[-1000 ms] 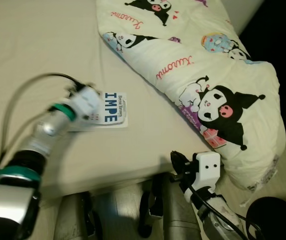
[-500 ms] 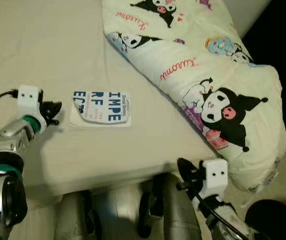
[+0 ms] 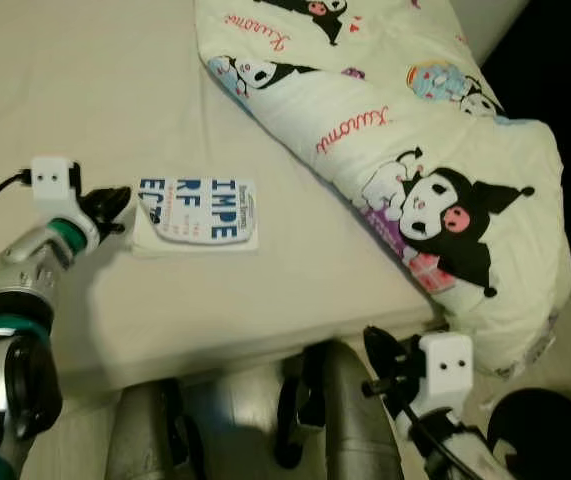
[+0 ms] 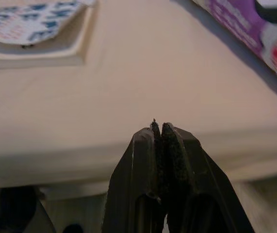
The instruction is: Clean up the room
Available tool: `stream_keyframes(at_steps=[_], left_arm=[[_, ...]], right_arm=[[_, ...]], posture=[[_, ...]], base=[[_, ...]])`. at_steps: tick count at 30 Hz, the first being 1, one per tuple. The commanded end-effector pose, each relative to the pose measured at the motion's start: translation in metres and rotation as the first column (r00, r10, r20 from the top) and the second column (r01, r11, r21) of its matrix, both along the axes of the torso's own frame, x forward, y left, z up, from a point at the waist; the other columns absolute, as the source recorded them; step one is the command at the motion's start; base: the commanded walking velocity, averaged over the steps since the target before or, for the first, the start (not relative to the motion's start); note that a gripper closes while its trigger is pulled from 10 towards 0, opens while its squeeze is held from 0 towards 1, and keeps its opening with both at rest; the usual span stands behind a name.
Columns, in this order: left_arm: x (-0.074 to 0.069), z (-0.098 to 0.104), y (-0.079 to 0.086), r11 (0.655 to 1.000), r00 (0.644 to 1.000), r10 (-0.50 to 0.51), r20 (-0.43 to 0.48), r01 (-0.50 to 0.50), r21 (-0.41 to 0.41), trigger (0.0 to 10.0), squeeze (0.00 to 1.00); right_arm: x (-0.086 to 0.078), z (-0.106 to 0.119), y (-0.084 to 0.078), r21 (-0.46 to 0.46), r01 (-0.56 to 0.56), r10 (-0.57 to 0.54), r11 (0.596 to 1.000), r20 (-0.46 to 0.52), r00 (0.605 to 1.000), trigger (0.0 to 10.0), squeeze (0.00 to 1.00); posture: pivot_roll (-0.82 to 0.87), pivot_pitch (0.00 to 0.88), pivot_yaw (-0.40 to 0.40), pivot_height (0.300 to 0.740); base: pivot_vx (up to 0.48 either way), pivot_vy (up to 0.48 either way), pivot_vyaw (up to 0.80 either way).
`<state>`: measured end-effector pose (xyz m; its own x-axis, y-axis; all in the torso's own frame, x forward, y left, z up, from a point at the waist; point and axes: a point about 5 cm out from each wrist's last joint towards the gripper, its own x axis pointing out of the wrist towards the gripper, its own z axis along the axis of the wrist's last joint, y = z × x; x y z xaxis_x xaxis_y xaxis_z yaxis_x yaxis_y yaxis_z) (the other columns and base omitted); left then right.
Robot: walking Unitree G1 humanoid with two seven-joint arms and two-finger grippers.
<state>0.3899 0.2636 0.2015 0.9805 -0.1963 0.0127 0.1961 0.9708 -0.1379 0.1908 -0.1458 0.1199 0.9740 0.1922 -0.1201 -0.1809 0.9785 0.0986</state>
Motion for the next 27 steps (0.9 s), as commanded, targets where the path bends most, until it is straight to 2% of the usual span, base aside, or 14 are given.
stream_keyframes(at_steps=[1, 5, 6, 7, 8, 10, 11, 12, 16, 19, 24, 25, 26, 27], left_arm=[[-0.001, -0.007, -0.003, 1.0, 1.0, -0.007, -0.029, 0.007, -0.005, 10.0, 0.0], [0.002, -0.004, -0.007, 1.0, 0.999, -0.01, -0.035, 0.01, 0.01, 10.0, 0.0], [0.003, -0.011, -0.01, 0.999, 0.995, -0.01, -0.102, 0.015, 0.05, 10.0, 0.0], [0.003, -0.011, -0.01, 0.999, 0.995, -0.01, -0.102, 0.015, 0.05, 10.0, 0.0], [0.001, -0.022, -0.012, 0.993, 0.984, 0.002, -0.179, 0.018, 0.113, 10.0, 0.0], [-0.006, -0.047, -0.011, 0.97, 0.938, 0.063, -0.34, 0.023, 0.243, 10.0, 0.0], [-0.006, -0.047, -0.011, 0.97, 0.938, 0.063, -0.34, 0.023, 0.243, 10.0, 0.0], [-0.009, -0.057, -0.01, 0.964, 0.918, 0.082, -0.387, 0.025, 0.263, 10.0, 0.0], [-0.016, -0.072, -0.011, 0.971, 0.892, 0.067, -0.448, 0.045, 0.234, 10.0, 0.0], [-0.026, -0.092, -0.017, 0.962, 0.852, 0.018, -0.524, 0.128, 0.242, 10.0, 0.0], [-0.029, -0.099, -0.019, 0.959, 0.835, 0.003, -0.55, 0.153, 0.239, 10.0, 0.0], [-0.033, -0.108, -0.025, 0.963, 0.818, -0.022, -0.575, 0.172, 0.207, 10.0, 0.0], [-0.033, -0.108, -0.025, 0.963, 0.818, -0.022, -0.575, 0.172, 0.207, 10.0, 0.0], [-0.035, -0.116, -0.038, 0.97, 0.802, -0.079, -0.592, 0.199, 0.14, 10.0, 0.0]], right_arm=[[-0.008, -0.003, -0.003, -0.004, 0.033, -0.033, 0.999, -0.033, 0.999, 10.0, 0.0], [-0.017, -0.001, -0.003, -0.003, 0.051, -0.051, 0.999, -0.042, 0.998, 10.0, 0.0], [-0.023, -0.001, -0.004, -0.006, 0.065, -0.065, 0.998, -0.05, 0.997, 10.0, 0.0], [-0.023, -0.001, -0.004, -0.006, 0.065, -0.065, 0.998, -0.05, 0.997, 10.0, 0.0], [-0.026, -0.001, -0.005, -0.009, 0.073, -0.073, 0.997, -0.056, 0.996, 10.0, 0.0], [-0.032, 0.0, -0.006, -0.014, 0.084, -0.085, 0.996, -0.069, 0.994, 10.0, 0.0], [-0.032, 0.0, -0.006, -0.014, 0.084, -0.085, 0.996, -0.069, 0.994, 10.0, 0.0], [-0.035, 0.001, -0.007, -0.016, 0.088, -0.089, 0.996, -0.074, 0.993, 10.0, 0.0], [-0.038, 0.002, -0.007, -0.02, 0.091, -0.092, 0.996, -0.081, 0.992, 10.0, 0.0], [-0.035, 0.004, -0.007, -0.023, 0.085, -0.086, 0.996, -0.073, 0.994, 10.0, 0.0], [-0.032, 0.005, -0.007, -0.022, 0.081, -0.082, 0.996, -0.068, 0.994, 10.0, 0.0], [-0.028, 0.004, -0.006, -0.02, 0.073, -0.074, 0.997, -0.06, 0.995, 10.0, 0.0], [-0.028, 0.004, -0.006, -0.02, 0.073, -0.074, 0.997, -0.06, 0.995, 10.0, 0.0], [-0.022, 0.003, -0.004, -0.014, 0.065, -0.065, 0.998, -0.048, 0.997, 10.0, 0.0]], posture=[[-0.31, 0.425, 0.0, 0.6], [-0.33, 0.443, 0.01, 0.6], [-0.35, 0.456, 0.013, 0.6], [-0.35, 0.456, 0.013, 0.6], [-0.36, 0.467, 0.015, 0.6], [-0.36, 0.473, 0.015, 0.6], [-0.36, 0.473, 0.015, 0.6], [-0.37, 0.477, 0.011, 0.6], [-0.38, 0.474, 0.006, 0.6], [-0.37, 0.461, 0.0, 0.6], [-0.36, 0.45, -0.001, 0.6], [-0.34, 0.424, 0.006, 0.6], [-0.34, 0.424, 0.006, 0.6], [-0.32, 0.401, 0.015, 0.6]], base=[[0.0, 0.0, 0.0], [0.0, 0.0, 0.0], [0.0, 0.0, 0.0], [0.0, 0.0, 0.0], [0.0, 0.0, 0.0], [0.0, 0.0, 0.0], [0.0, 0.0, 0.0], [0.0, 0.0, 0.0], [0.0, 0.0, 0.0], [0.0, 0.0, 0.0], [0.0, 0.0, 0.0], [0.0, 0.0, 0.0], [0.0, 0.0, 0.0], [0.0, 0.0, 0.0]])
